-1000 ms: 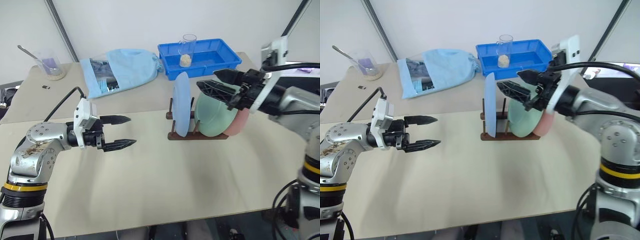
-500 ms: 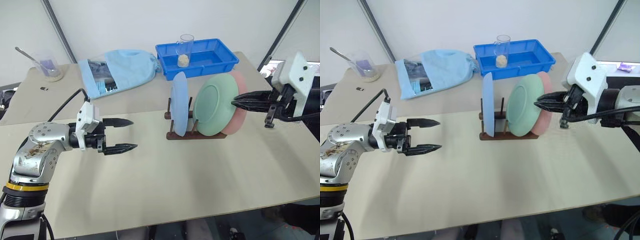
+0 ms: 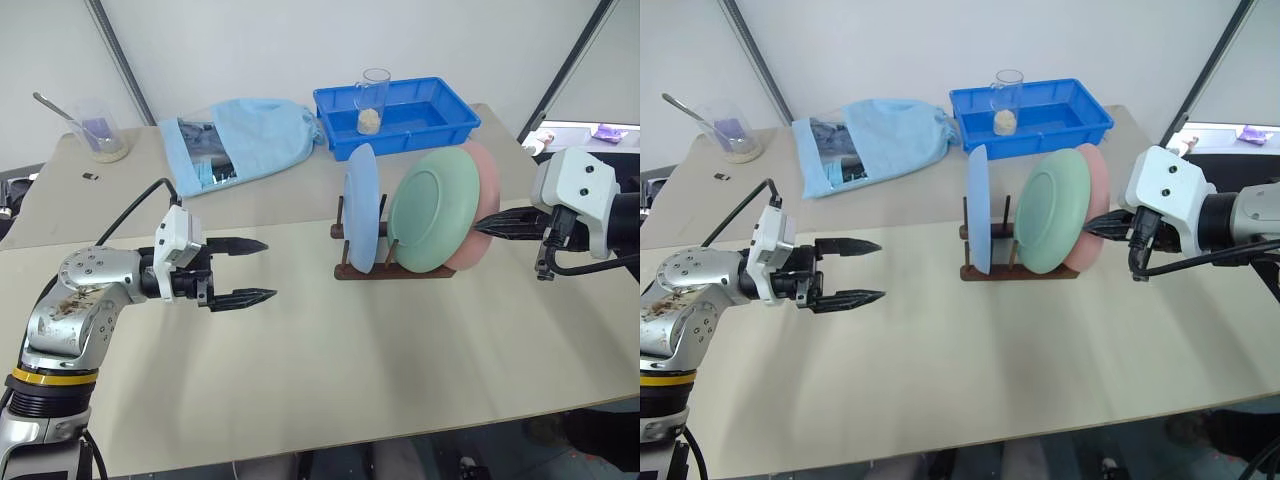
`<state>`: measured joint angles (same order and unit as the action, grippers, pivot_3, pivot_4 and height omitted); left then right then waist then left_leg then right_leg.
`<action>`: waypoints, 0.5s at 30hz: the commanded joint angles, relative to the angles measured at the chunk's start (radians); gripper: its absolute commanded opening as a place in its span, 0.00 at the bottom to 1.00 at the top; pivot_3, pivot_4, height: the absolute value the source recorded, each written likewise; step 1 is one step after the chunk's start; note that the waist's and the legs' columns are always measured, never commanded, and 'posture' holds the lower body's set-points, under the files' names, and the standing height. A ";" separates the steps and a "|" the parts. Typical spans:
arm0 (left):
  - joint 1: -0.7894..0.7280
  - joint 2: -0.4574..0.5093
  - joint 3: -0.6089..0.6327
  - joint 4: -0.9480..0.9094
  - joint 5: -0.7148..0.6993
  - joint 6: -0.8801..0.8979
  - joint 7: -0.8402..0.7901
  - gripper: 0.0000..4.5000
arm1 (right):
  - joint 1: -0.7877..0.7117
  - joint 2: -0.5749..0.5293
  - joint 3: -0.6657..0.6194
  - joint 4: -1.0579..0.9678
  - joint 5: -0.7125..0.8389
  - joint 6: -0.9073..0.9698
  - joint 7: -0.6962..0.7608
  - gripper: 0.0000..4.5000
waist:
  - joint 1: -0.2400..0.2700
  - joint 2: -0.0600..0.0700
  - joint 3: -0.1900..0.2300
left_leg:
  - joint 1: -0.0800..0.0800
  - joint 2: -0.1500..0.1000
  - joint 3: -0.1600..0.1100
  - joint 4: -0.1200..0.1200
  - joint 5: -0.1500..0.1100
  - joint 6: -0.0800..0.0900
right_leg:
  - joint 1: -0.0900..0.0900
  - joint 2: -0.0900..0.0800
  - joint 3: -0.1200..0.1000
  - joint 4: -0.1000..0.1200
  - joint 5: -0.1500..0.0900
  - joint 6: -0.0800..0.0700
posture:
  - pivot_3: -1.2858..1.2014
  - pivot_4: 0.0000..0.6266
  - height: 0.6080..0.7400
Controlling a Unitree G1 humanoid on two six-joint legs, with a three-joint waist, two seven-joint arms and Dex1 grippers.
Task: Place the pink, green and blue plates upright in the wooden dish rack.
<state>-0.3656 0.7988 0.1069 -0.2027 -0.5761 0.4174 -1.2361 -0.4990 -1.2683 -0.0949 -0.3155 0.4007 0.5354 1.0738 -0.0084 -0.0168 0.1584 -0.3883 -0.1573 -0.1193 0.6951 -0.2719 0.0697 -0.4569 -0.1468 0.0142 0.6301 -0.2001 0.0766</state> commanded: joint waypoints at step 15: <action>0.011 0.011 0.026 -0.042 -0.013 -0.014 0.014 0.93 | -0.123 0.135 0.053 0.013 -0.110 -0.084 -0.014 0.01 | -0.002 0.000 0.000 | 0.000 0.000 0.000 0.000 0.000 0.000 | 0.000 0.000 0.000 0.000 0.000 0.000 | 0.52 0.24 1.00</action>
<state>-0.3520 0.7986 0.1080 -0.2169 -0.5762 0.4174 -1.2259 -0.5948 -1.1326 -0.0114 -0.2748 0.2670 0.4511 1.0640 -0.0105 -0.0167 0.1584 -0.3882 -0.1572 -0.1193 0.6951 -0.2719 0.0696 -0.4569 -0.1467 0.0144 0.6302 -0.2001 0.0766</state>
